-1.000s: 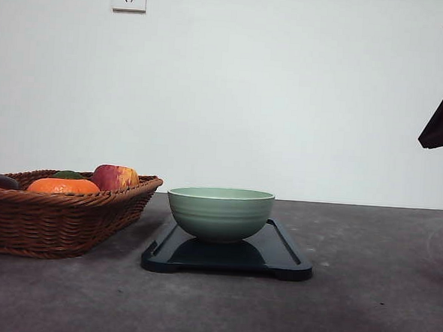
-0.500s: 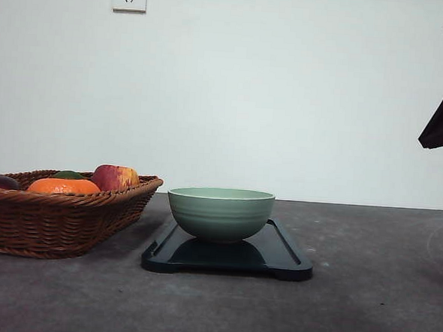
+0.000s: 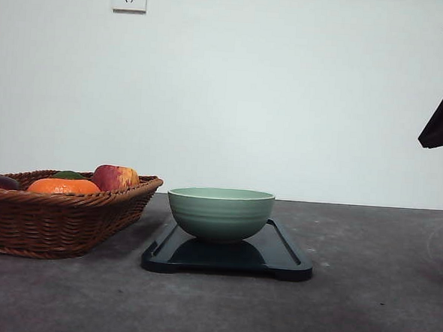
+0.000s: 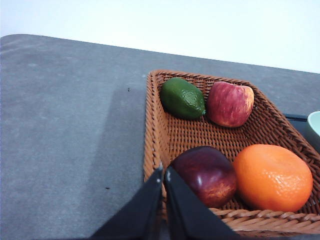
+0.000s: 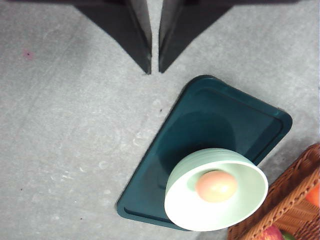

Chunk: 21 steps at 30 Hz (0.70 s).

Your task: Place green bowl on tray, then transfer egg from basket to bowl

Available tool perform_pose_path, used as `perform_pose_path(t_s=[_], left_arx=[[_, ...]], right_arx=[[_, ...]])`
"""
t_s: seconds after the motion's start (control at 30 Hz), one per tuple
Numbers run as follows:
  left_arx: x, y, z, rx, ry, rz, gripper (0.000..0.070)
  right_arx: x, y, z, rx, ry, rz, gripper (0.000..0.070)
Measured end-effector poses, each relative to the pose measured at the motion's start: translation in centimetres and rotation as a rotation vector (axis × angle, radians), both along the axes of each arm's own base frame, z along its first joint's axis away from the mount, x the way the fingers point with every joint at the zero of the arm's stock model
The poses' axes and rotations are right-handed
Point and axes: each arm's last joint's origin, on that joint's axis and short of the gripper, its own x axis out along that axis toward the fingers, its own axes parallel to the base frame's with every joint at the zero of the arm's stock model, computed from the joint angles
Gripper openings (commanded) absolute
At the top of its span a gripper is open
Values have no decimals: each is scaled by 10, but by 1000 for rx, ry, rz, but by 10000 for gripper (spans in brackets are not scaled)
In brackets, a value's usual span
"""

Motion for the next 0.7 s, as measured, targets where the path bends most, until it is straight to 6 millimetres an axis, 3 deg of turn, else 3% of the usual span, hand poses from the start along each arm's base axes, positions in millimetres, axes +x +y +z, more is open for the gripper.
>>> perform_pose_path(t_s=[0.7], left_arx=[[0, 0, 0, -1, 0, 0, 0]], right_arx=[[1, 0, 1, -5, -13, -12, 15]])
